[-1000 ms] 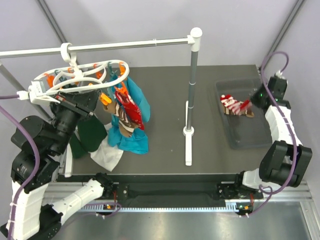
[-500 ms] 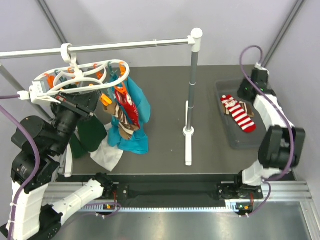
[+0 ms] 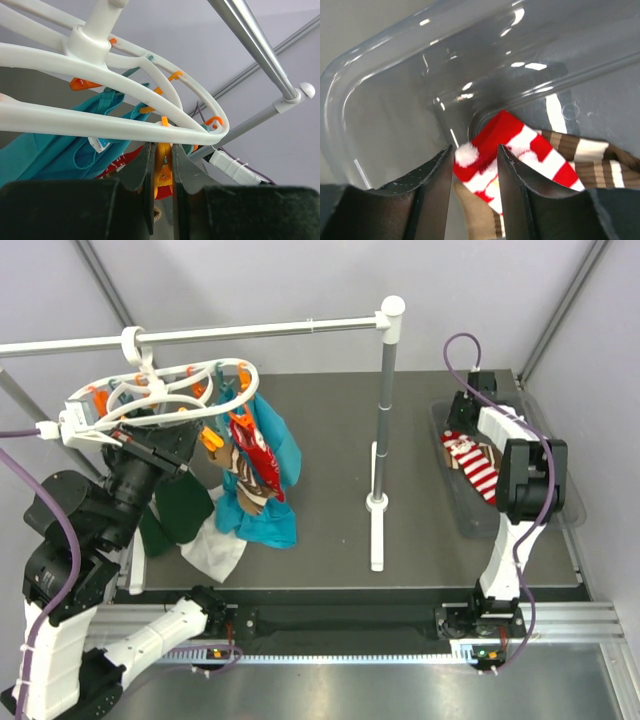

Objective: Clip the socks to the hanger
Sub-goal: Pick up the sock from the bin.

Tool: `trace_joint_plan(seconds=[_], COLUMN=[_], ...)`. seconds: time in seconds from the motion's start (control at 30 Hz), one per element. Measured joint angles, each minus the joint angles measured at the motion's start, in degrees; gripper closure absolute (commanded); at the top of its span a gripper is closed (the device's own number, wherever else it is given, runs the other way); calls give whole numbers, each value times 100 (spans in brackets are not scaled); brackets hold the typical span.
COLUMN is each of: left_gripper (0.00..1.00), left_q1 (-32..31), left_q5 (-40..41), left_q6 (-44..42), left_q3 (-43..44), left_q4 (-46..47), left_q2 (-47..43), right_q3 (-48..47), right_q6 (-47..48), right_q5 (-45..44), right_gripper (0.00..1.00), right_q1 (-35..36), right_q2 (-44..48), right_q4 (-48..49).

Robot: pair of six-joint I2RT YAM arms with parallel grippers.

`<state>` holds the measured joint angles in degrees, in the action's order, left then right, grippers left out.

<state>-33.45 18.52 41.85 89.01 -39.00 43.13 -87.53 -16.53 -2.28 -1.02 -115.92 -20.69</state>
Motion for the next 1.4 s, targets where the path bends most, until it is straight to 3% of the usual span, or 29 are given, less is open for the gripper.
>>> trace_joint_plan(seconds=[0.4,0.63,0.83,1.13,1.23,1.4], left_gripper=[100,100,100,100,100,100], left_q1=[0,0,0,0,0,0], left_q5=[39,39,37,39,39,39], left_q6=[0,0,0,2,2,0], left_q3=[0,0,-4,-20,-20,-20], left_q4=[0,0,0,0,0,0], left_q2=[63,63,63,63,63,63], right_q3=[-317,-273,393,382,380,420], right_q6=[-81,-87,83,356,358,334], right_q5=[-291,-452,-708,-1032,-1003,-675], right_gripper=[68,58,55,51,46,46], right_q1=[203,210,214,197,155,-39], right_q2=[-457,-431,48,92,92,92], right_q4=[-173,-155,-7,125,155,378])
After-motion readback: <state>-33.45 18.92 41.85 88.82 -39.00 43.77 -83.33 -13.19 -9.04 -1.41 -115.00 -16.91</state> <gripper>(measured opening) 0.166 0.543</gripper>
